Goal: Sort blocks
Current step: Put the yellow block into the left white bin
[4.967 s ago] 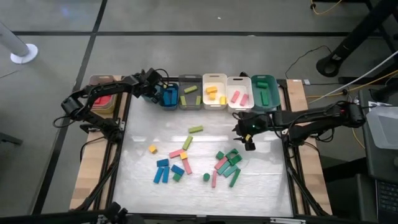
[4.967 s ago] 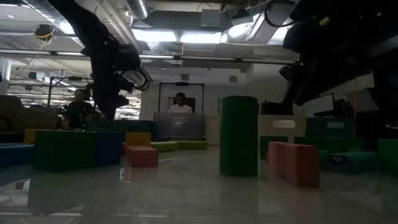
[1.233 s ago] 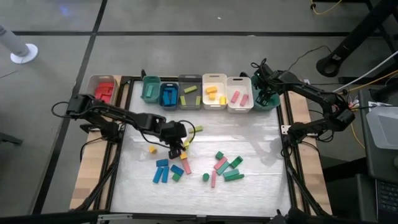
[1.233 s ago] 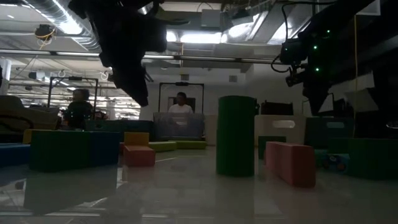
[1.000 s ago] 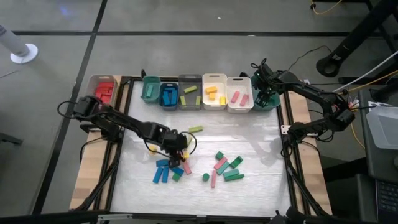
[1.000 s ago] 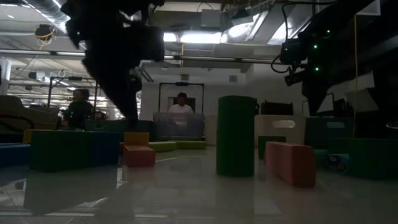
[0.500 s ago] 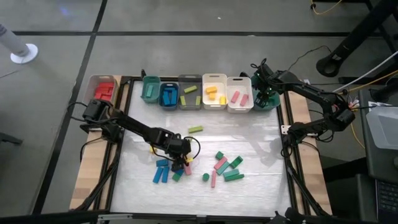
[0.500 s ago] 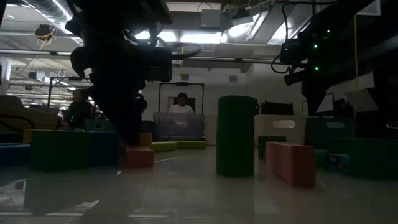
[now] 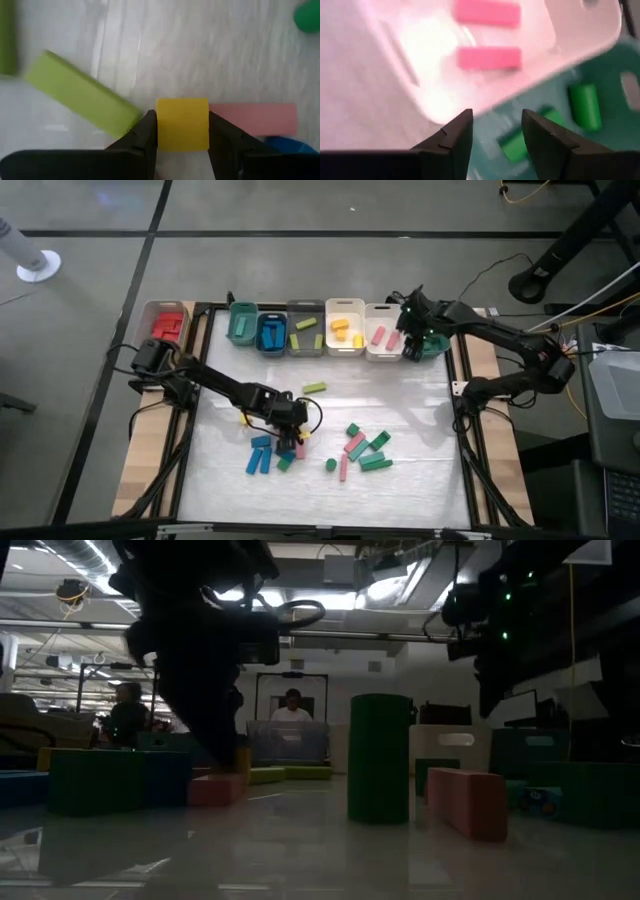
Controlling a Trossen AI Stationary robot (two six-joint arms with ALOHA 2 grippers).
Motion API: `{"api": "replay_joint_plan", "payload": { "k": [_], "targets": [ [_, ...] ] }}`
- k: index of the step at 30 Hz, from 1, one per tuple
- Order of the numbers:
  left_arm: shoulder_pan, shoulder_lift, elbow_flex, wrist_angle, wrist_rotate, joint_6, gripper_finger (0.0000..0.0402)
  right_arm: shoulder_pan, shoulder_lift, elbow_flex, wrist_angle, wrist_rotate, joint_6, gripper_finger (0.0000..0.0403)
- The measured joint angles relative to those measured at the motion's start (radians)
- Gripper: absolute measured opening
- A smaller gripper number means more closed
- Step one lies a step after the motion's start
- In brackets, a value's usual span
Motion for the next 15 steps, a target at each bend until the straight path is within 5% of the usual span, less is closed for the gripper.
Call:
{"api": "replay_joint_plan", "payload": {
  "k": [8, 15],
  "targets": [
    [0.111, -0.068, 0.064, 0.034, -0.004, 0.186, 0.0115, 0.227, -0.032, 0.000, 0.054, -0.002, 0.159, 0.0170],
    [0.284, -0.062, 0.073, 0.282, -0.016, 0.455, 0.0117, 0.416, -0.026, 0.000, 0.064, -0.002, 0.349, 0.0170]
  ]
}}
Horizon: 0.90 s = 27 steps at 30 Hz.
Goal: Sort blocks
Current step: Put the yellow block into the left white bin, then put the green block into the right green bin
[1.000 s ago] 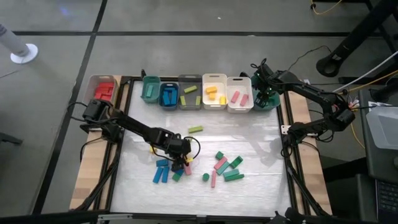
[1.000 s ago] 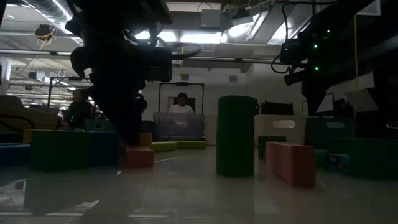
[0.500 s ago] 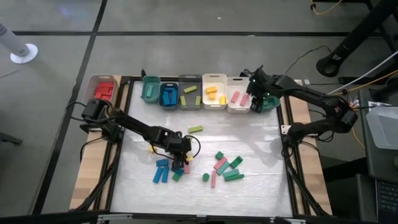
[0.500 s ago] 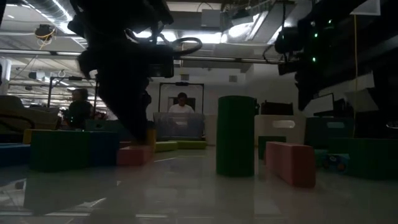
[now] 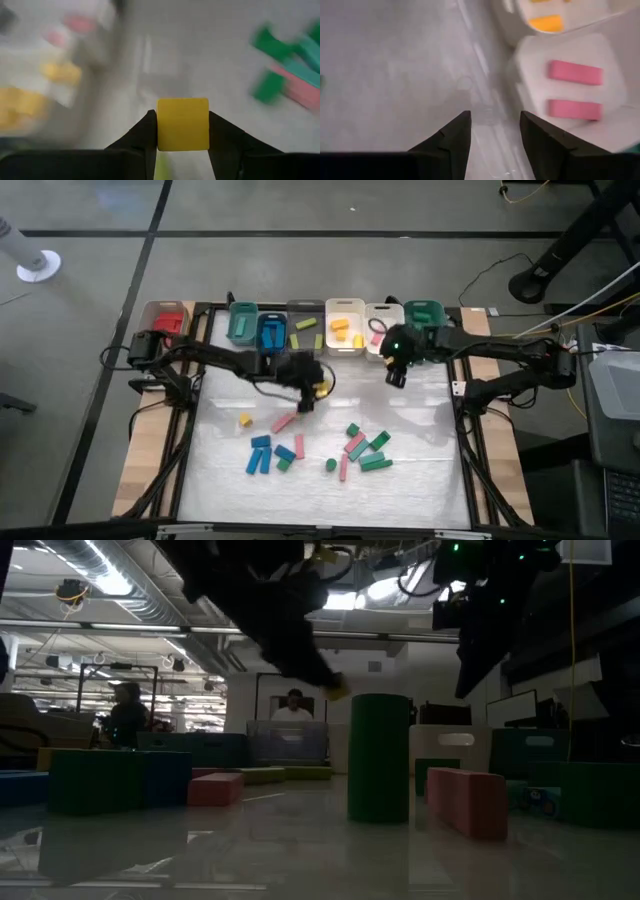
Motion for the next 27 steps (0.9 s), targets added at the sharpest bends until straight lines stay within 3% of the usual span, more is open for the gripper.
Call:
{"api": "replay_joint_plan", "payload": {
  "k": [4, 12, 19, 27],
  "targets": [
    [0.111, 0.011, 0.001, 0.197, -0.001, 0.114, 0.0123, 0.095, 0.000, 0.000, 0.001, 0.001, 0.094, 0.0170],
    [0.268, 0.119, 0.002, 0.546, 0.003, 0.169, 0.0126, 0.250, 0.000, 0.000, 0.119, 0.002, 0.270, 0.0170],
    [0.333, 0.239, 0.001, 0.670, 0.003, 0.154, 0.0137, 0.361, 0.030, 0.001, 0.244, 0.002, 0.401, 0.0170],
    [0.346, 0.259, 0.001, 0.672, 0.000, 0.099, 0.0199, 0.463, 0.159, 0.001, 0.344, 0.011, 0.526, 0.0170]
  ]
}}
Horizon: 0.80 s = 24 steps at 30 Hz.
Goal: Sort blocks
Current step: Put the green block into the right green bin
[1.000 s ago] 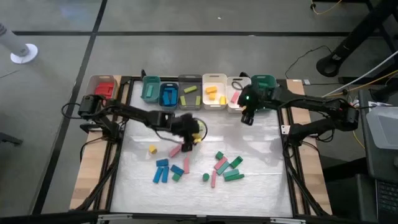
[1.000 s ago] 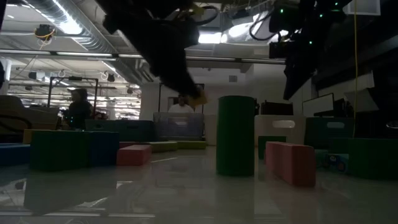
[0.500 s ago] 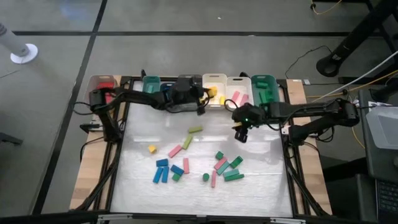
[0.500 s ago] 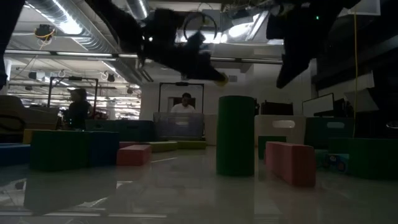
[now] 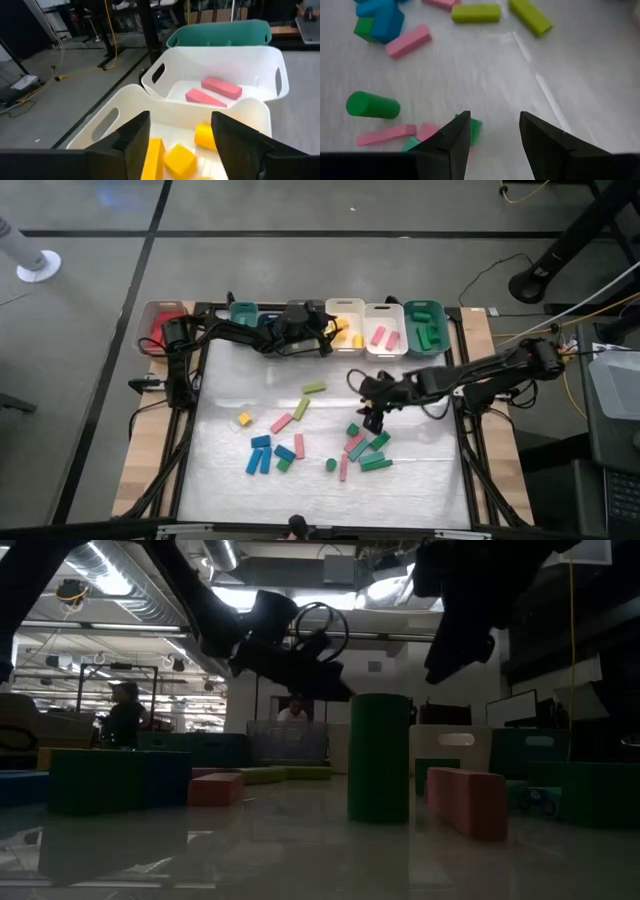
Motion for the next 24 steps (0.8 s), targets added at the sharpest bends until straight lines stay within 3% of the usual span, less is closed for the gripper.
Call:
{"api": "replay_joint_plan", "payload": {
  "k": [10, 24],
  "targets": [
    [-0.012, -0.002, 0.003, -0.013, 0.000, -0.040, 0.0223, 0.081, 0.165, 0.000, 0.072, 0.054, 0.121, 0.0170],
    [-0.048, -0.003, 0.003, -0.067, 0.000, -0.034, 0.0223, 0.144, 0.273, -0.001, 0.110, 0.100, 0.121, 0.0170]
  ]
}}
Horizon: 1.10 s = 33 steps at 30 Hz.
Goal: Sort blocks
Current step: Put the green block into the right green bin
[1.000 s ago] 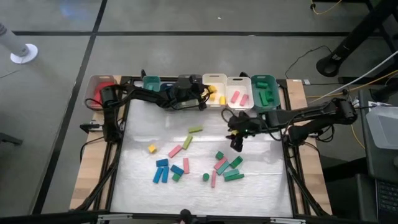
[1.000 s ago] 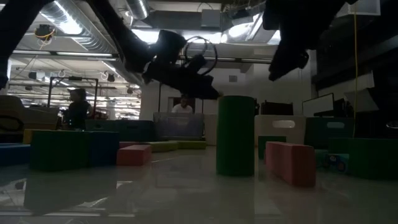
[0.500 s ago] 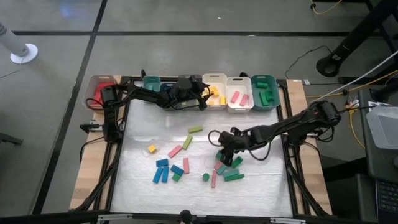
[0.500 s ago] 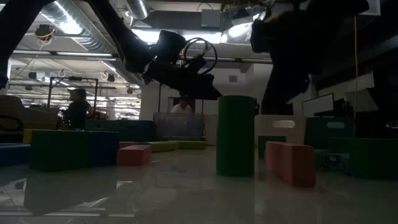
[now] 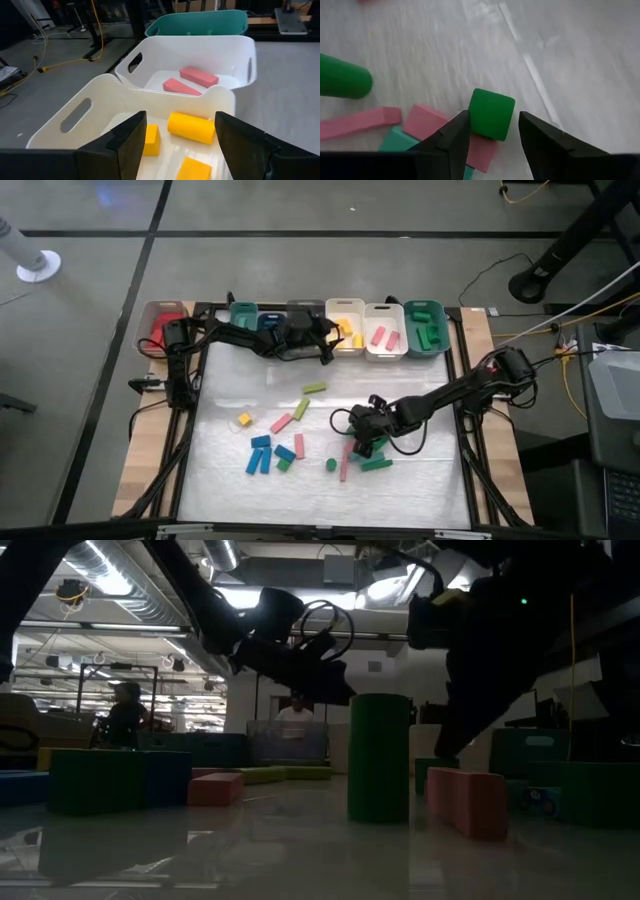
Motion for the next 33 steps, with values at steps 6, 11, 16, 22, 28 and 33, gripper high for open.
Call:
{"api": "replay_joint_plan", "payload": {
  "k": [6, 11, 16, 22, 28, 33],
  "targets": [
    [-0.006, 0.000, 0.000, 0.000, 0.000, -0.003, 0.0223, 0.000, 0.031, 0.003, 0.032, 0.000, -0.001, 0.0170],
    [-0.006, 0.000, 0.000, 0.000, 0.000, -0.002, 0.0223, -0.003, 0.037, 0.002, 0.051, 0.004, -0.005, 0.0170],
    [-0.006, 0.000, 0.001, -0.004, 0.000, -0.005, 0.0223, -0.003, 0.044, 0.002, 0.062, 0.014, -0.005, 0.0170],
    [-0.006, 0.000, 0.001, -0.023, 0.000, -0.006, 0.0223, -0.003, 0.057, 0.003, 0.080, 0.024, -0.005, 0.0170],
    [-0.007, 0.000, 0.001, -0.023, 0.000, -0.006, 0.0223, -0.003, 0.057, 0.002, 0.081, 0.020, -0.005, 0.0170],
    [-0.022, 0.000, 0.001, -0.014, 0.000, 0.018, 0.0223, -0.003, 0.058, 0.002, 0.080, 0.003, -0.005, 0.0170]
  ]
}}
